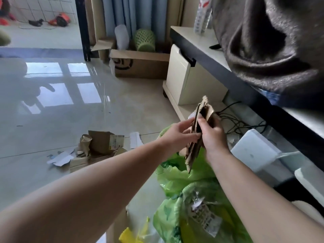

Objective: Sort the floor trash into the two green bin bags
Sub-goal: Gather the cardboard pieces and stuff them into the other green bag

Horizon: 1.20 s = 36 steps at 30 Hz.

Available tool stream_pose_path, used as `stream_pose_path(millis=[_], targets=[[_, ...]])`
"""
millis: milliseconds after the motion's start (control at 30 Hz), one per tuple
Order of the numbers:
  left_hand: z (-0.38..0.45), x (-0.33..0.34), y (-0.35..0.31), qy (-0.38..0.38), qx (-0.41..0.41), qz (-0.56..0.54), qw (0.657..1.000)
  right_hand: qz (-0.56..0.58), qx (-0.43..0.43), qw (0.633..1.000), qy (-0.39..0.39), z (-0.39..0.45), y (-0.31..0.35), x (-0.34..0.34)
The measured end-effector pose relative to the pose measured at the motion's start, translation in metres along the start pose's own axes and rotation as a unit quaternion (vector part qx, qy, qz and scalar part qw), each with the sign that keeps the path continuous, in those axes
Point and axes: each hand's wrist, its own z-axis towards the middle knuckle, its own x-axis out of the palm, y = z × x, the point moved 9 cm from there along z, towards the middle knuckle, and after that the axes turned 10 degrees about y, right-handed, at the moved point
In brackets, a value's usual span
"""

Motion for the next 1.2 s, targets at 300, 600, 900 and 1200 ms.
stream_pose_path(millis=[300, 600, 900, 1200], targets=[[0.028, -0.022, 0.076, -0.028, -0.058, 0.032, 0.997, -0.005, 0.097, 0.994, 0.04, 0.019, -0.094, 0.01], [0.044, -0.032, 0.094, -0.067, -0.086, 0.103, 0.989, -0.083, 0.14, 0.981, 0.105, 0.014, -0.115, 0.014], [0.033, -0.043, 0.089, -0.099, -0.093, 0.081, 0.987, -0.142, 0.097, 0.984, 0.054, 0.004, -0.104, 0.008], [-0.062, -0.085, 0.081, -0.165, -0.057, 0.054, 0.983, -0.092, -0.02, 0.993, 0.069, -0.045, -0.071, 0.067]])
